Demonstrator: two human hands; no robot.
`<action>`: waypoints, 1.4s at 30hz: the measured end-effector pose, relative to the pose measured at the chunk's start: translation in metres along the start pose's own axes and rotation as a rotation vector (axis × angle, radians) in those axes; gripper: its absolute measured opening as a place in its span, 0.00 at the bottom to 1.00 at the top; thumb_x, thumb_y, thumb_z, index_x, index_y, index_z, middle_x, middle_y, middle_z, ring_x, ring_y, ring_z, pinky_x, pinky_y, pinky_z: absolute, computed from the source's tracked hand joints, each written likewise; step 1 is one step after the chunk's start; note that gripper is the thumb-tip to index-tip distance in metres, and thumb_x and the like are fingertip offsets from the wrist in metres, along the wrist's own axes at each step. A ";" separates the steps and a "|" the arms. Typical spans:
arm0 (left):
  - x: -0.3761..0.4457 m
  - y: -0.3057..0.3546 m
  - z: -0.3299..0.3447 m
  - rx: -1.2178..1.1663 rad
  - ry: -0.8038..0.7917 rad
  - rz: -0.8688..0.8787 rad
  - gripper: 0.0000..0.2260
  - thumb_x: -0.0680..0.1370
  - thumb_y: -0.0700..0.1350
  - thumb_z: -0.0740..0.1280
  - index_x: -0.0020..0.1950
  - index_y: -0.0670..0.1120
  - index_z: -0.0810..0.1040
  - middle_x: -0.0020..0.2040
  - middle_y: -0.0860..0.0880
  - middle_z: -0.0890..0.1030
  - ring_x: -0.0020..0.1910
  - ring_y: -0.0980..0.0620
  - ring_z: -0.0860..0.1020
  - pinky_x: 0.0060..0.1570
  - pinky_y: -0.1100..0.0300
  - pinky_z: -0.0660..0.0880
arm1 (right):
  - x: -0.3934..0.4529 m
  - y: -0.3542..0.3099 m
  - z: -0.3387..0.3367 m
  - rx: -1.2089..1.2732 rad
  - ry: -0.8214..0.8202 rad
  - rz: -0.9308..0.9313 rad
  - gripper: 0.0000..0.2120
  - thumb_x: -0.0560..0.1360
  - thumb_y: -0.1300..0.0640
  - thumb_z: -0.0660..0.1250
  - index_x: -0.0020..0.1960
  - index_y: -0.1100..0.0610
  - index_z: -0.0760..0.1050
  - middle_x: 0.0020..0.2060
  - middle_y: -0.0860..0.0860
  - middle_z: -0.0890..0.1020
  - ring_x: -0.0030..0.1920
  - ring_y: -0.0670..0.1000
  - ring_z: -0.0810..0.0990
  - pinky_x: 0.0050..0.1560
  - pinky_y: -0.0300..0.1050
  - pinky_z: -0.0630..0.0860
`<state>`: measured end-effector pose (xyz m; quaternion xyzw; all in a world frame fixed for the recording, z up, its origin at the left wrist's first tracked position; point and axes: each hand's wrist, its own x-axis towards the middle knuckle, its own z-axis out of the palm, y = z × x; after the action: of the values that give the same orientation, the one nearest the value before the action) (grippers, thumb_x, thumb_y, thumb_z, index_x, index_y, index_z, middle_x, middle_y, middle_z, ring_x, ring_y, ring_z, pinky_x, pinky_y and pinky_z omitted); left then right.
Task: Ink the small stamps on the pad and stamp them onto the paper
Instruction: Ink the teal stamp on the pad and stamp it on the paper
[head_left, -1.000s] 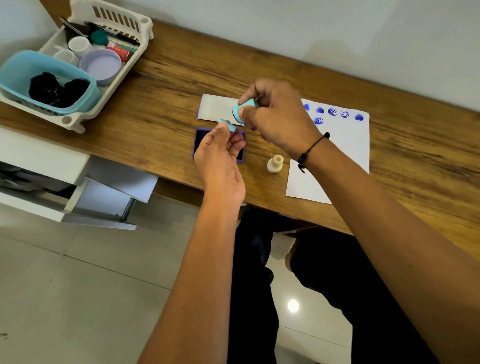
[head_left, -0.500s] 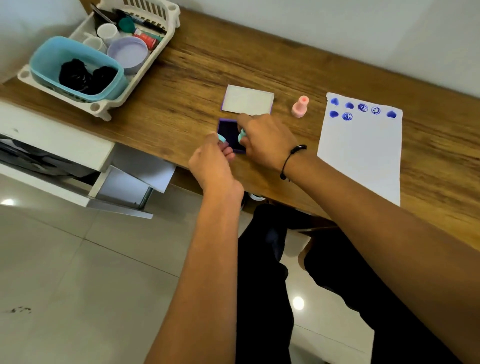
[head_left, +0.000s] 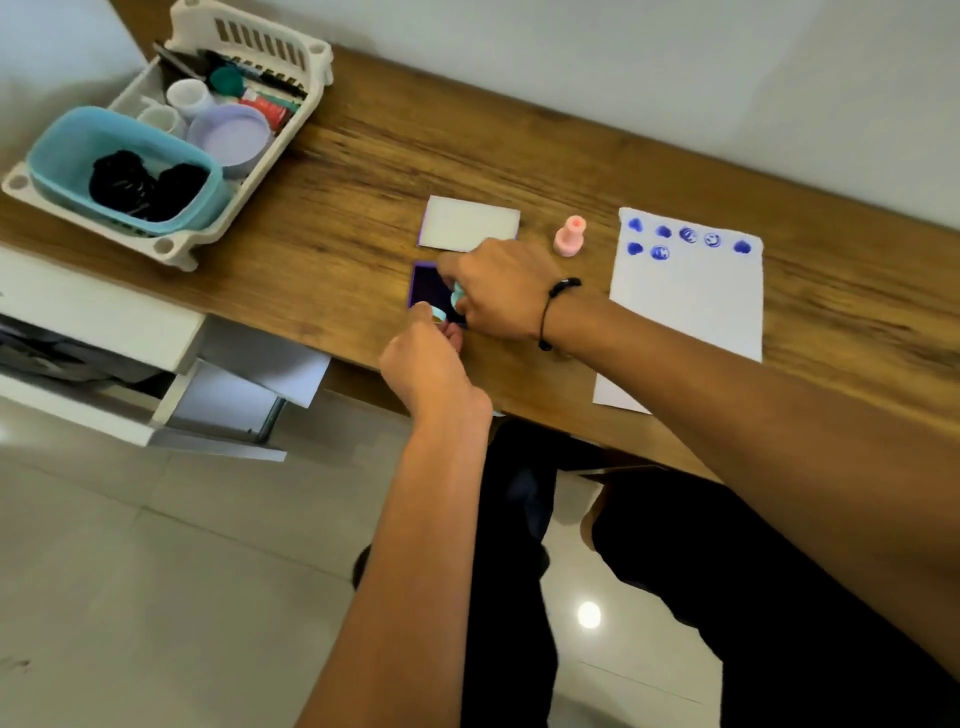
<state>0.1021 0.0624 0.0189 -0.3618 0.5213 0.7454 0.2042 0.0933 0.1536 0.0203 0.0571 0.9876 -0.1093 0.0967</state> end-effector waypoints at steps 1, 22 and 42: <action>-0.003 -0.005 0.002 0.007 -0.027 0.043 0.05 0.76 0.41 0.63 0.41 0.42 0.75 0.36 0.48 0.76 0.35 0.55 0.76 0.36 0.67 0.76 | -0.004 0.005 -0.003 0.058 0.037 0.011 0.10 0.73 0.57 0.61 0.54 0.56 0.72 0.49 0.58 0.80 0.48 0.59 0.78 0.32 0.44 0.64; -0.041 -0.127 0.074 0.642 -0.605 0.218 0.05 0.75 0.45 0.64 0.49 0.46 0.76 0.42 0.54 0.79 0.51 0.50 0.80 0.58 0.51 0.76 | -0.086 0.176 0.003 0.199 0.341 0.412 0.10 0.75 0.62 0.60 0.54 0.60 0.76 0.44 0.61 0.84 0.43 0.59 0.80 0.45 0.47 0.75; -0.041 -0.128 0.073 0.582 -0.602 0.183 0.06 0.76 0.43 0.64 0.51 0.44 0.75 0.46 0.50 0.79 0.52 0.49 0.80 0.56 0.56 0.76 | -0.067 0.182 0.000 -0.011 0.176 0.393 0.10 0.70 0.62 0.62 0.51 0.59 0.76 0.47 0.62 0.82 0.48 0.65 0.76 0.39 0.50 0.71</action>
<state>0.1923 0.1812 -0.0169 -0.0075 0.6571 0.6546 0.3737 0.1830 0.3240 -0.0037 0.2573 0.9628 -0.0776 0.0299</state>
